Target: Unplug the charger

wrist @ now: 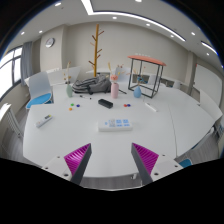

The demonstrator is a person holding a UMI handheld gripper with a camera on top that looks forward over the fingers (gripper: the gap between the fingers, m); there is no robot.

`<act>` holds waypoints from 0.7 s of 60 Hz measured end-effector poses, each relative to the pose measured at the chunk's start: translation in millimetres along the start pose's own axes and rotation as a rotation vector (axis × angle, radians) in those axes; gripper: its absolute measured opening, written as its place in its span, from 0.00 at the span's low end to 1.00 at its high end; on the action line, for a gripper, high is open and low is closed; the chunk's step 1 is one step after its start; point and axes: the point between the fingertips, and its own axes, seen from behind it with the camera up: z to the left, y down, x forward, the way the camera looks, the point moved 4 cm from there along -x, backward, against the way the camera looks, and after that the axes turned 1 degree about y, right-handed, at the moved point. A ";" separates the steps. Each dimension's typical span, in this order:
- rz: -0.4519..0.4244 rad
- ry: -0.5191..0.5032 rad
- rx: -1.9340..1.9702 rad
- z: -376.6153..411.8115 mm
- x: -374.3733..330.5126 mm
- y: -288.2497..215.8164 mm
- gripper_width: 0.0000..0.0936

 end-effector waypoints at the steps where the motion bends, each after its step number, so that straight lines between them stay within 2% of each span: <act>1: -0.003 -0.005 0.001 2.2 2.4 0.0 0.91; 11: -0.067 -0.020 -0.009 6.5 45.8 -3.2 0.91; 28: -0.136 -0.027 -0.062 -1.8 167.8 -4.5 0.91; 42: -0.137 -0.052 -0.044 3.0 266.0 -18.2 0.91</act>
